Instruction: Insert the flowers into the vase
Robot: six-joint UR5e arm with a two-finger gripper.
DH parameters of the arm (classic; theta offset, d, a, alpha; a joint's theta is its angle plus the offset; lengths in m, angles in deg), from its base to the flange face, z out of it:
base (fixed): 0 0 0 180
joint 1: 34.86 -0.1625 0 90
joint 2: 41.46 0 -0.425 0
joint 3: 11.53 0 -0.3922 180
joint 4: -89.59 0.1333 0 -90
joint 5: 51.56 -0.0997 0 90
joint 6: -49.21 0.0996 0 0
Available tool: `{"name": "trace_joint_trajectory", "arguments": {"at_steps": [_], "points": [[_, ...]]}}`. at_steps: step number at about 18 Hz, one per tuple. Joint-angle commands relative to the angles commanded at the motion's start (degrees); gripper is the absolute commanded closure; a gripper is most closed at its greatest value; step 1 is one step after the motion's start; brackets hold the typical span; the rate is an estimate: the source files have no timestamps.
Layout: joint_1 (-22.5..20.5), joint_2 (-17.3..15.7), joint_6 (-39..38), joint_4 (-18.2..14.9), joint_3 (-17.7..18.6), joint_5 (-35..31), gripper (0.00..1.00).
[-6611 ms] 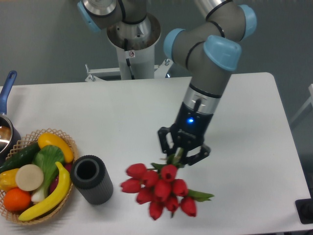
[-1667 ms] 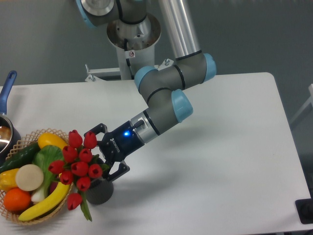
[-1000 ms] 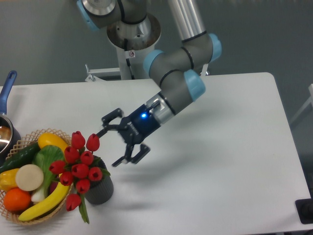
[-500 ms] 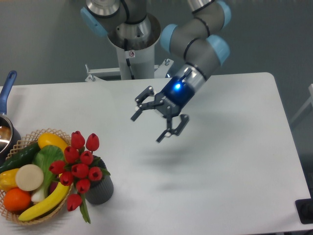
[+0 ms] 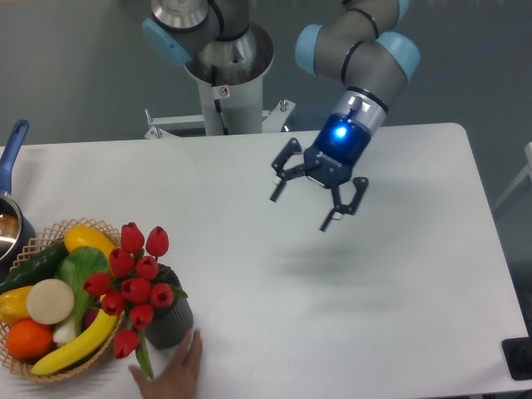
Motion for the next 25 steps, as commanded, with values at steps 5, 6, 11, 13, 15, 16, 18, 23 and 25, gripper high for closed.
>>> {"name": "trace_joint_trajectory", "arguments": {"at_steps": [5,6,11,13,15,16,18,23,25], "points": [[0.35,-0.43,0.00,-0.09,-0.61,-12.32,0.00],[0.87,-0.78,-0.09,-0.09,-0.70,-16.97,0.00],[2.99,-1.40,0.44,-0.26,-1.40,-25.54,0.00],[2.90,-1.93,0.53,-0.87,-2.28,-26.50,0.00],[2.99,-3.50,0.61,-3.68,-3.07,-29.74,0.00],[2.99,-3.86,0.61,-5.43,-3.25,-31.15,0.00],[3.16,-3.95,0.61,-8.25,-4.30,-33.70,0.00],[3.43,-4.04,1.75,-17.37,-7.90,-40.73,0.00],[4.04,-3.51,3.07,-21.60,-10.27,-43.19,0.00]]}}
